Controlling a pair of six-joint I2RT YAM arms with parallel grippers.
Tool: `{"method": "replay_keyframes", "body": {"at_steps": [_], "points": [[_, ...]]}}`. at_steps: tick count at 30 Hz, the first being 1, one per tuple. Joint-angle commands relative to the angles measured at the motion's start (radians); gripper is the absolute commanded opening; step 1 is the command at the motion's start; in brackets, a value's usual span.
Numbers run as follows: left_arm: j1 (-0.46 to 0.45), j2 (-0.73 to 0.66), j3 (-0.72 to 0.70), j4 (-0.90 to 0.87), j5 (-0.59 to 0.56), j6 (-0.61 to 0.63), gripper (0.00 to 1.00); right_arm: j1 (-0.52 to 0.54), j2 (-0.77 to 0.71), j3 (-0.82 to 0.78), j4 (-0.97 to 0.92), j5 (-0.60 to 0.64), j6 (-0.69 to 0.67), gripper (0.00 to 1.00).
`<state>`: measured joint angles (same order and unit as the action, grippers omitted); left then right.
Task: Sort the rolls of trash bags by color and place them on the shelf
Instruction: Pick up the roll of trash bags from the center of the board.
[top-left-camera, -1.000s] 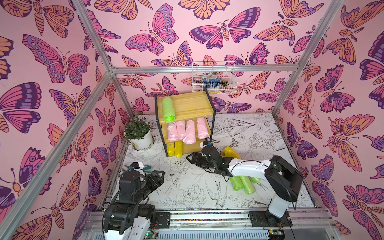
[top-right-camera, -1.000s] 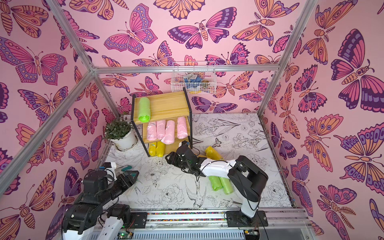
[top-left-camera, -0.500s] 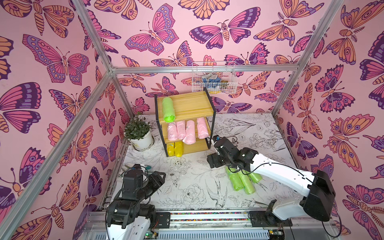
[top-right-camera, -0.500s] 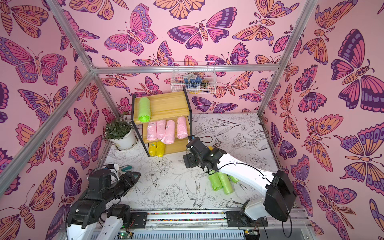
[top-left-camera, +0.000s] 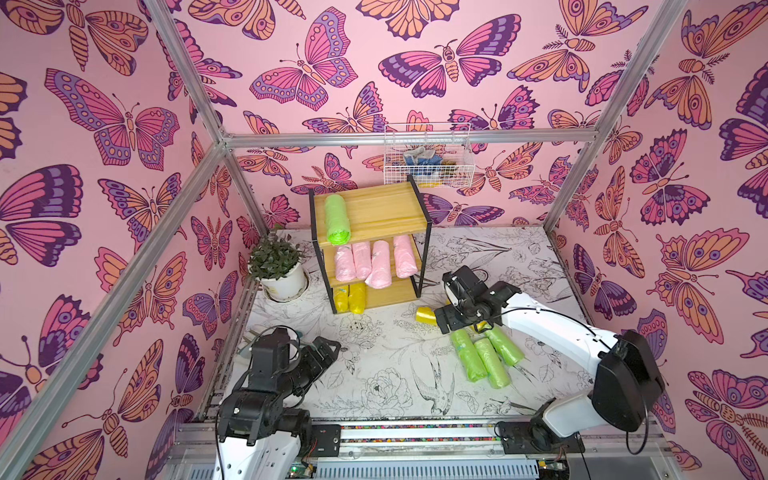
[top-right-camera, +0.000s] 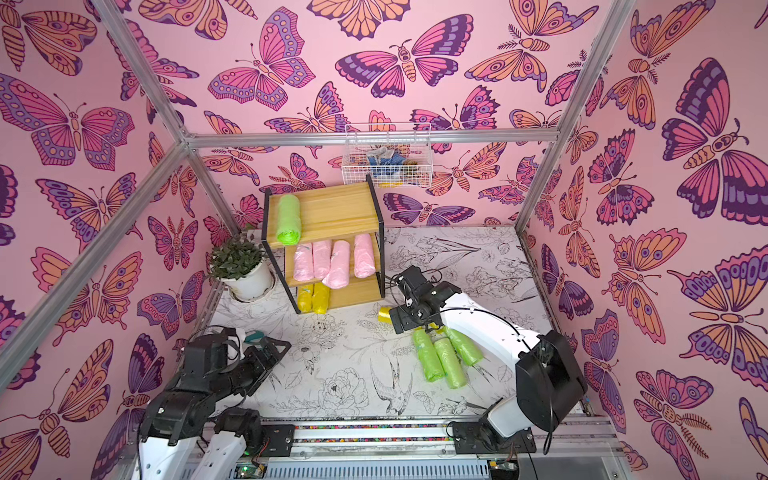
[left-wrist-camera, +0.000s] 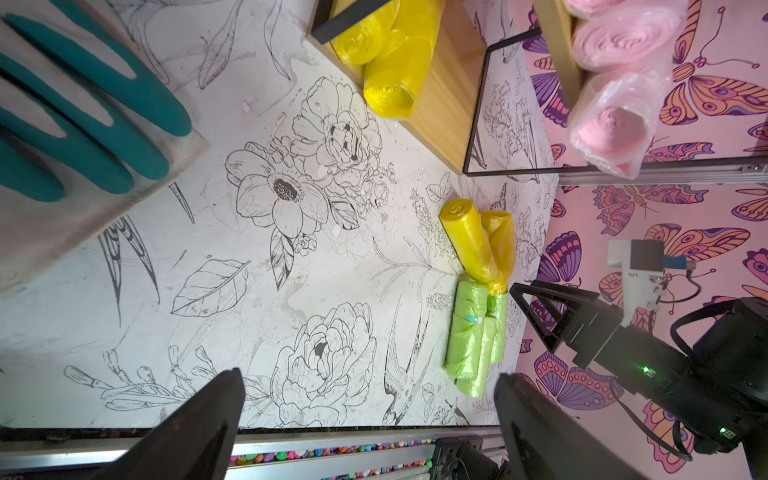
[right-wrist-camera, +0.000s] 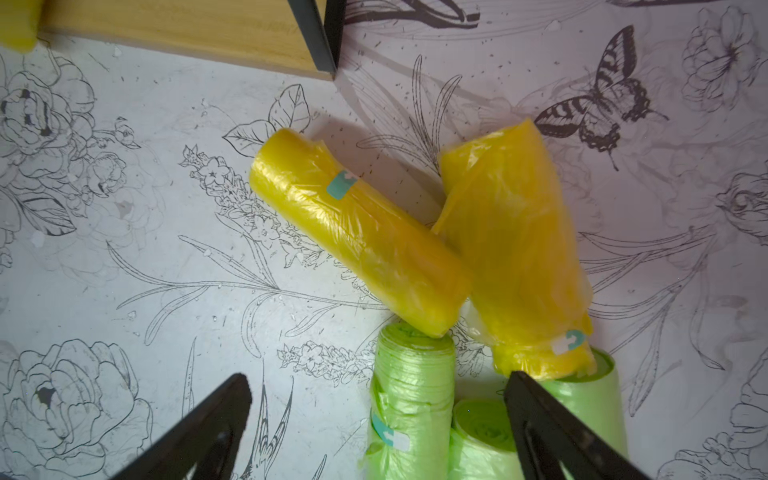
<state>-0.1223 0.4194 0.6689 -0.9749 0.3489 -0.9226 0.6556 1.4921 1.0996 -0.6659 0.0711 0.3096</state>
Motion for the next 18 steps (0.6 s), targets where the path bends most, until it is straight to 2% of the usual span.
{"method": "replay_keyframes", "body": {"at_steps": [1,5,10,12,16,18], "points": [[-0.052,0.027,-0.019,0.038,0.002,-0.047,1.00,-0.021,-0.085,-0.056,0.071,-0.069,0.057,0.96],[-0.214,0.106,0.001,0.062,-0.134,-0.104,1.00,-0.027,-0.153,-0.084,0.071,-0.085,0.078,0.92],[-0.510,0.292,0.060,0.142,-0.366,-0.226,1.00,-0.025,-0.214,-0.098,0.023,-0.067,0.086,0.89],[-0.600,0.371,0.092,0.177,-0.453,-0.294,1.00,-0.026,-0.260,-0.122,0.027,-0.065,0.105,0.88],[-0.737,0.545,0.193,0.244,-0.614,-0.463,1.00,-0.027,-0.391,-0.193,0.056,-0.077,0.166,0.87],[-0.775,0.645,0.270,0.243,-0.677,-0.508,1.00,-0.027,-0.458,-0.227,0.083,-0.094,0.184,0.87]]}}
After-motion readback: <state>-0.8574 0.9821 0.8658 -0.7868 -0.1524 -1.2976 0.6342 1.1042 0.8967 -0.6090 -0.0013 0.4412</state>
